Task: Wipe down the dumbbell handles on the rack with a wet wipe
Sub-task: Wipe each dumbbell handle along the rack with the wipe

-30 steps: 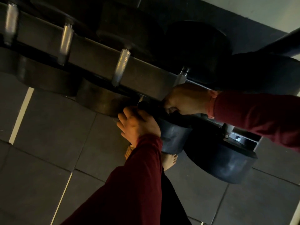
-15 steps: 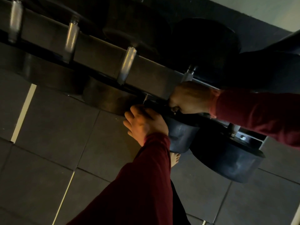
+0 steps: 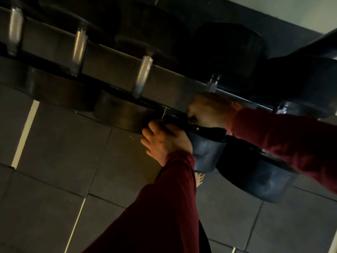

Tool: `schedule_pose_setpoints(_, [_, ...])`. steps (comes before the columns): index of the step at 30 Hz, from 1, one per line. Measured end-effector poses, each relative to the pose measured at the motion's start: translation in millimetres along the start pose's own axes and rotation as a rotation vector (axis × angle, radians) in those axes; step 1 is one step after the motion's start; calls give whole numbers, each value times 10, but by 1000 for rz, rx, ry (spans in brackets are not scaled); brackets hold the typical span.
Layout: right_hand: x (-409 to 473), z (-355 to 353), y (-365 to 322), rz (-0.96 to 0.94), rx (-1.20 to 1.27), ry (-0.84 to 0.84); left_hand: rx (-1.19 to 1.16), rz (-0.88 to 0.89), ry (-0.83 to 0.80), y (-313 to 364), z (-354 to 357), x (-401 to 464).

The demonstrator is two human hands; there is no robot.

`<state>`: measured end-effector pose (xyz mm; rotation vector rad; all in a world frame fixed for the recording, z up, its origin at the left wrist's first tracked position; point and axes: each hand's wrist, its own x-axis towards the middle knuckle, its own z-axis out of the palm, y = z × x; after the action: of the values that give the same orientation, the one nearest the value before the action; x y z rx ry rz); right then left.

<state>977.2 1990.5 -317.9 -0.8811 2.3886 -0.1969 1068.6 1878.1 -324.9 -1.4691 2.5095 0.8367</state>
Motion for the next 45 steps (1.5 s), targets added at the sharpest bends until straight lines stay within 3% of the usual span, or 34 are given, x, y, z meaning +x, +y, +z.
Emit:
schedule_pose_setpoints(6, [-415, 262, 20, 337, 479, 226, 4, 3, -1, 7, 0, 5])
schedule_pose_setpoints(8, [-481, 313, 35, 427, 473, 213, -4, 5, 1, 2, 3, 1])
schedule_pose_setpoints(13, [-296, 298, 94, 674, 451, -36, -14, -2, 1, -11, 13, 5])
schedule_pose_setpoints(20, [-140, 462, 94, 801, 642, 25, -41, 3, 23, -9, 9, 0])
schedule_pose_setpoints(27, [-408, 430, -99, 817, 878, 350, -42, 2, -4, -24, 25, 4])
schedule_pose_setpoints(30, [-342, 415, -230, 682, 788, 510, -36, 8, 8, -13, 13, 4])
schedule_pose_setpoints(35, [-278, 393, -192, 657, 702, 687, -45, 6, 6, -13, 9, 2])
schedule_pose_setpoints(40, [-40, 318, -32, 880, 848, 1035, -38, 9, 5, -15, 4, -1])
schedule_pose_setpoints(45, [107, 366, -34, 1192, 1190, 1209, -38, 10, 1, -14, -9, -4])
